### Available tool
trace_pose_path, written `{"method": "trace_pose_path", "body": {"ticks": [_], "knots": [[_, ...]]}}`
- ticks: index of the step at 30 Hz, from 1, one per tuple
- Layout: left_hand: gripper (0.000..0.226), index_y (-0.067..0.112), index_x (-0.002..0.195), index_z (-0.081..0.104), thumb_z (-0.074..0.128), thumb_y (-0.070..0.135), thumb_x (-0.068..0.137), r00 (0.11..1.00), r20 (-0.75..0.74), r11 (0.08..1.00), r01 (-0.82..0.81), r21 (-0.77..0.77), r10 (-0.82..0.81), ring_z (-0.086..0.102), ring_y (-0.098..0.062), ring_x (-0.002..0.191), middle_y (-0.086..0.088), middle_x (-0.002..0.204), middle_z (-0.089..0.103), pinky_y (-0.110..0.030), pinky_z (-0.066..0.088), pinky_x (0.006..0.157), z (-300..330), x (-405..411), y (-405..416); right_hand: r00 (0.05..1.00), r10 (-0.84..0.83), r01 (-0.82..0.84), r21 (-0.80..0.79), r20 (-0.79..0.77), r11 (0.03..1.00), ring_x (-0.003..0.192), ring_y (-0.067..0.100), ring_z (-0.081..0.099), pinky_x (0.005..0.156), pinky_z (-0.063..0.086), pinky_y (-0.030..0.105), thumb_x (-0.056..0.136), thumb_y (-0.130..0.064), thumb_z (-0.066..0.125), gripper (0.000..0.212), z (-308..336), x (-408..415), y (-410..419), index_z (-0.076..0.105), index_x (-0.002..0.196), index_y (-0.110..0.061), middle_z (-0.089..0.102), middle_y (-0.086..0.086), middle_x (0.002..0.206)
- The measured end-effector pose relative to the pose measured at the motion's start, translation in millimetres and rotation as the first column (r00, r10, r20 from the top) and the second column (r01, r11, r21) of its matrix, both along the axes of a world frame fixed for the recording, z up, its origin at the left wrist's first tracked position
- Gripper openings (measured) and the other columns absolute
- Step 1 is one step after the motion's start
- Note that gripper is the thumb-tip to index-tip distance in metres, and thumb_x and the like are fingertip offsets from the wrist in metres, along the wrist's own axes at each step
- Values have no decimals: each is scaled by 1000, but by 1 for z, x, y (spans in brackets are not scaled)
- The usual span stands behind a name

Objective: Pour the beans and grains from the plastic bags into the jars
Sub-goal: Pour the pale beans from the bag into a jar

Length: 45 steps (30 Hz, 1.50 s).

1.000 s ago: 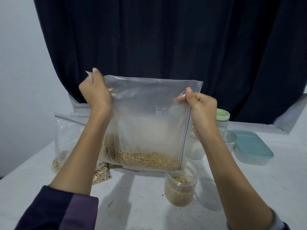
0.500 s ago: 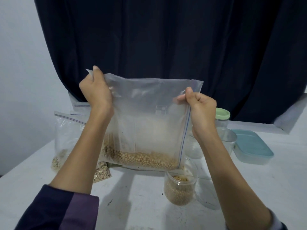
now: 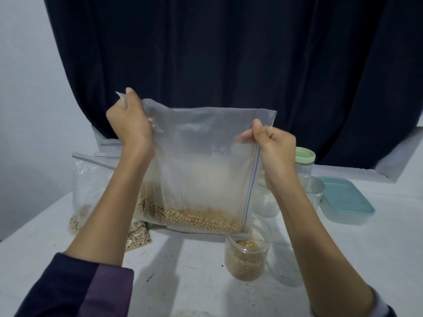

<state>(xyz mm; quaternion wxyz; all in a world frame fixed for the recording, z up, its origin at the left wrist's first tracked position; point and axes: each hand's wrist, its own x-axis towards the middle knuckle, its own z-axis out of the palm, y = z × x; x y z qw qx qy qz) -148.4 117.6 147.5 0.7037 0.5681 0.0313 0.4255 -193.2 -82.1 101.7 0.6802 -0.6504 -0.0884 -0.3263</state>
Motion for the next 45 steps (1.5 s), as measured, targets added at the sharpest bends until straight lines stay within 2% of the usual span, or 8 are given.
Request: {"method": "trace_pose_path", "body": {"ticks": [10,17,21,28,31,40,42,45], "knots": [[50,21,55,18,46,21,97,1000,11,1000,17,7,-17,19,-6,44,13,40,20,-22,20,47,-1,1,0,1000,-1,1,-28,-8,1000,71,-6,65,74,39,0,98,-17,53,37,1,1,0,68,65,-14,70,-9,67],[50,21,55,19,46,20,97,1000,16,1000,25,-2,-25,19,-5,45,14,40,20,-22,20,47,2,0,0,998,-45,45,17,33,999,72,3,66,78,42,4,97,-18,55,36,-2,3,-2,68,63,-17,70,-11,63],[50,21,55,18,46,20,97,999,18,1000,28,-10,-28,19,-5,44,14,40,21,-22,20,48,3,0,-1,1000,-10,10,-8,3,1000,70,-3,64,76,40,1,97,-18,54,36,0,2,1,68,64,-16,69,-13,60],[49,21,56,20,46,21,97,1000,10,1000,28,-9,-28,21,-5,45,13,42,21,-22,21,48,2,1,-1,999,-36,36,27,16,999,74,-4,66,78,41,2,98,-18,54,35,-1,2,0,69,66,-15,71,-10,68],[49,21,55,20,46,21,97,1000,10,1000,28,-1,-28,21,-5,44,13,41,22,-21,21,48,2,0,-2,1000,0,0,-11,10,1000,74,1,67,76,40,1,98,-19,53,36,0,1,2,68,66,-16,71,-8,67],[50,21,55,19,46,21,97,999,23,1000,27,8,-28,21,-5,42,13,38,21,-21,21,47,4,0,-3,998,-52,50,61,32,997,68,-4,64,74,41,3,98,-17,53,36,-1,1,2,67,65,-13,68,-11,61],[51,20,54,20,46,21,97,1000,18,1000,22,7,-22,21,-5,41,13,37,22,-19,21,46,4,-1,-3,1000,4,-4,25,9,1000,69,-1,66,75,41,2,98,-18,53,37,-1,0,4,67,64,-15,69,-9,60],[50,20,54,20,46,21,97,1000,18,1000,23,7,-23,22,-5,41,14,37,22,-19,22,46,4,-1,-3,999,-29,27,78,21,997,69,3,67,74,43,5,98,-18,53,36,-1,0,1,67,65,-12,70,-7,61]]}}
